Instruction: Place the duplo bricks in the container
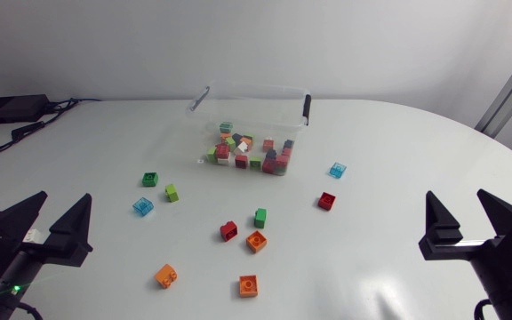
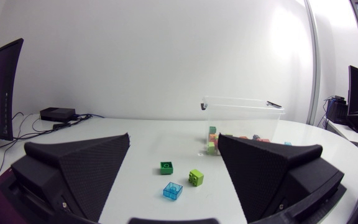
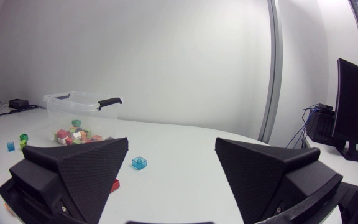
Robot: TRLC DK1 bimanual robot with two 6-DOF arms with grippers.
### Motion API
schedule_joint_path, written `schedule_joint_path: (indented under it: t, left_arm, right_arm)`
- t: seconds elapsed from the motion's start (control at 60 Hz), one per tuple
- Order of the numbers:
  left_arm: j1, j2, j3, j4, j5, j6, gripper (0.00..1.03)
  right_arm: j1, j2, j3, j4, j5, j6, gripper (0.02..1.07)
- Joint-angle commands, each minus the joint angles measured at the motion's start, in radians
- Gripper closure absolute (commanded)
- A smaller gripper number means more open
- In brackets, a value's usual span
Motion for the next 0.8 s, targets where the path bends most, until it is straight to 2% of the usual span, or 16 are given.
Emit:
schedule_joint_path:
  t: [0.0,0.267,0.517,0.783]
  left_arm:
    - [-0.008,-0.008,-0.019,0.013,-0.005,-0.012,0.04]
    - [-0.008,-0.010,-0.014,0.016,-0.004,-0.014,0.04]
    - [-0.017,0.030,0.128,-0.064,-0.004,0.035,0.05]
    - [-0.068,0.407,0.372,-0.121,0.001,0.035,0.05]
  right_arm:
    - [0.005,-0.004,-0.021,-0.003,-0.004,0.004,0.06]
    - [0.002,-0.005,-0.021,-0.001,-0.004,0.003,0.06]
    - [0.003,0.019,0.085,-0.047,-0.007,0.003,0.07]
    - [0.005,0.363,0.278,-0.010,-0.014,0.003,0.07]
